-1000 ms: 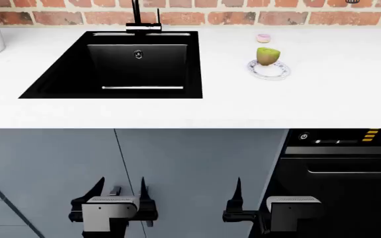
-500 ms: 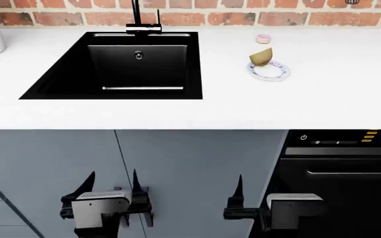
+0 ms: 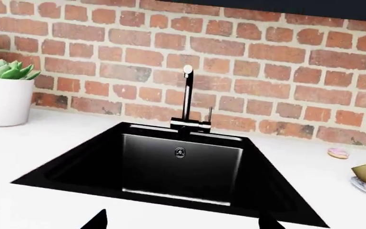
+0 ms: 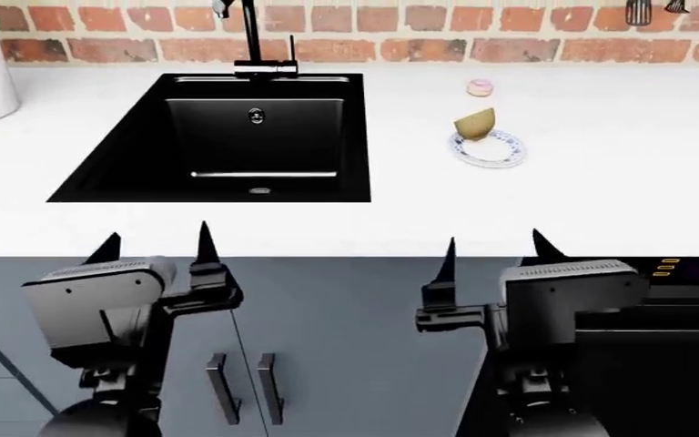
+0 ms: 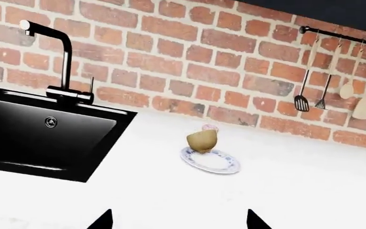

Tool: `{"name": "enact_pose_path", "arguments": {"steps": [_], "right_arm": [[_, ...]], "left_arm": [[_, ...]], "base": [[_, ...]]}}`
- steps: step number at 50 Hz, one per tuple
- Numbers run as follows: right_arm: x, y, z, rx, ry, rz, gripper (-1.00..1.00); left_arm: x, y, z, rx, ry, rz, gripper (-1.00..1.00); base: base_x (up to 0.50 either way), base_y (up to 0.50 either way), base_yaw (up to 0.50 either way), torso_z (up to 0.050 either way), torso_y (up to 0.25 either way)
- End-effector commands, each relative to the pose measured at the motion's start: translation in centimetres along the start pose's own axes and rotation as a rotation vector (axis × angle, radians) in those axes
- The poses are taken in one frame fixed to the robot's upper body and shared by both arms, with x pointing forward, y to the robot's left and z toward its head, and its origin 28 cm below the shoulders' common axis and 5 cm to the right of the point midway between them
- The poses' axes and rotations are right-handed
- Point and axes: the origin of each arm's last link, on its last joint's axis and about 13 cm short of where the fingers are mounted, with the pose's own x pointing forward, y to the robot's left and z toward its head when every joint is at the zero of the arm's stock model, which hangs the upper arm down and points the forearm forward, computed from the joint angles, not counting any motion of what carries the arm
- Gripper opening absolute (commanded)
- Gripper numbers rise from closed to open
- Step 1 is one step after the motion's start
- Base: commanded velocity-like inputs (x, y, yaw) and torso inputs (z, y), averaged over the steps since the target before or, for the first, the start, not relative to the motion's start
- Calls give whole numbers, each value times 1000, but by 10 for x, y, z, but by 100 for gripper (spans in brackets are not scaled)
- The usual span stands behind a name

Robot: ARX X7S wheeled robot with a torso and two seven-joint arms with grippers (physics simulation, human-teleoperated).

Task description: Pick the kiwi from the counter and place it in the sink. Then turn on the sink faucet.

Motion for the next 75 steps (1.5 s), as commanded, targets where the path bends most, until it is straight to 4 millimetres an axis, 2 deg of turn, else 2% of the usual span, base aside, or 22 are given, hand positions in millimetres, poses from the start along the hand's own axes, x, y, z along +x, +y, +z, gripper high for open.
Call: {"name": "enact_pose_path", "arguments": {"steps": [1,2,3,7,18,29,36,55,64,75], "right_arm": [[8,-8,40,-57,-49,-21,100],[9,-9,42,-55,-49,-21,100],[12,-10,45,-56,-52,-21,100],[19,-13,52,-73,-46,-24,100],[46,-29,74,-27,-20,-11,100],[77,-48,75,36,34,-4,100],[89,-58,79,58,47,-26,100],[99,-67,77,87,98,-29,100],[99,-69,77,87,102,-32,100],[96,-70,75,92,115,-35,100]], "left_arm": [[12,-6,36,-3,-17,-30,100],[13,-7,38,-6,-13,-33,100],[16,-9,50,-11,-12,-38,100],[25,-13,48,-21,5,-50,100],[69,-28,64,-12,85,-23,100],[111,-44,62,-20,94,-28,100],[135,-53,62,-10,108,-6,100],[160,-72,49,1,154,3,100],[162,-77,43,15,174,13,100],[173,-84,25,46,181,32,100]], "base": [[0,0,0,50,0],[0,0,0,50,0],[0,0,0,50,0],[0,0,0,50,0],[0,0,0,23,0],[5,0,0,0,0],[162,0,0,0,0],[335,0,0,0,0],[340,0,0,0,0],[338,0,0,0,0]]}}
